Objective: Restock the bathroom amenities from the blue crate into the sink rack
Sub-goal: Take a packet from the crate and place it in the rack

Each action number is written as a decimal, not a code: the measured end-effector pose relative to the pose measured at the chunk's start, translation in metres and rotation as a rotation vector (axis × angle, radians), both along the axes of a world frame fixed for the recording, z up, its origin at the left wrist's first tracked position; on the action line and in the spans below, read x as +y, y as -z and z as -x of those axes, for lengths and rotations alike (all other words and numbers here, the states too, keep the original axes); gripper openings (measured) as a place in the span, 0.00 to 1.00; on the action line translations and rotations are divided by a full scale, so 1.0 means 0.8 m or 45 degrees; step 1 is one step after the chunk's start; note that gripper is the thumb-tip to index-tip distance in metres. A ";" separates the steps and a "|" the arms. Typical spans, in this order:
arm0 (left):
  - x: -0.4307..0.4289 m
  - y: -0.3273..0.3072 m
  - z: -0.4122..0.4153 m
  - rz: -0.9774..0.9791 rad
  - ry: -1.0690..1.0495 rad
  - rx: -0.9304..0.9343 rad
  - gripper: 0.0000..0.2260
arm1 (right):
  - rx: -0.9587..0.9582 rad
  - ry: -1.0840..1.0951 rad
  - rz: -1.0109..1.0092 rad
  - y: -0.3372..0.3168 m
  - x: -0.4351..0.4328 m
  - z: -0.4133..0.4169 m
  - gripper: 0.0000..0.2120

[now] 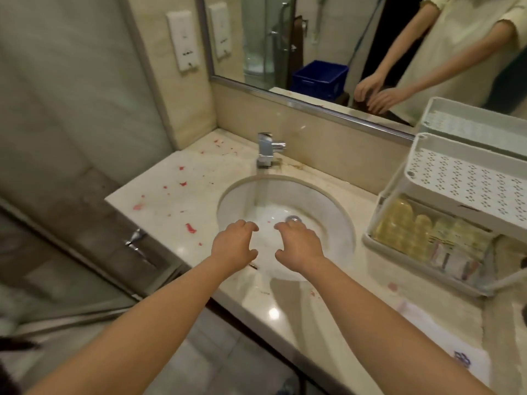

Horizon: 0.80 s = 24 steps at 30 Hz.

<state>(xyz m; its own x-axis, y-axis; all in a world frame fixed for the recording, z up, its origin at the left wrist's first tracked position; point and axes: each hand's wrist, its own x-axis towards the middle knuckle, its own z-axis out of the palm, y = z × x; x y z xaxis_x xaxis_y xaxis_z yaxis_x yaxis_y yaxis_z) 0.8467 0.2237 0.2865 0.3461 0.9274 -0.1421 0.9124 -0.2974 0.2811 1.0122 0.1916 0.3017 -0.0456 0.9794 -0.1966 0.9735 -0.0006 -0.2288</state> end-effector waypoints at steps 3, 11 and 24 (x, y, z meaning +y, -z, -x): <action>-0.017 -0.010 0.056 -0.020 -0.097 -0.003 0.24 | 0.021 -0.114 -0.020 -0.008 0.001 0.056 0.29; -0.075 -0.032 0.208 -0.034 -0.351 0.011 0.25 | 0.004 -0.393 -0.063 -0.023 -0.018 0.205 0.29; -0.197 -0.031 0.430 -0.067 -0.744 0.063 0.25 | -0.019 -0.799 -0.132 -0.030 -0.076 0.434 0.26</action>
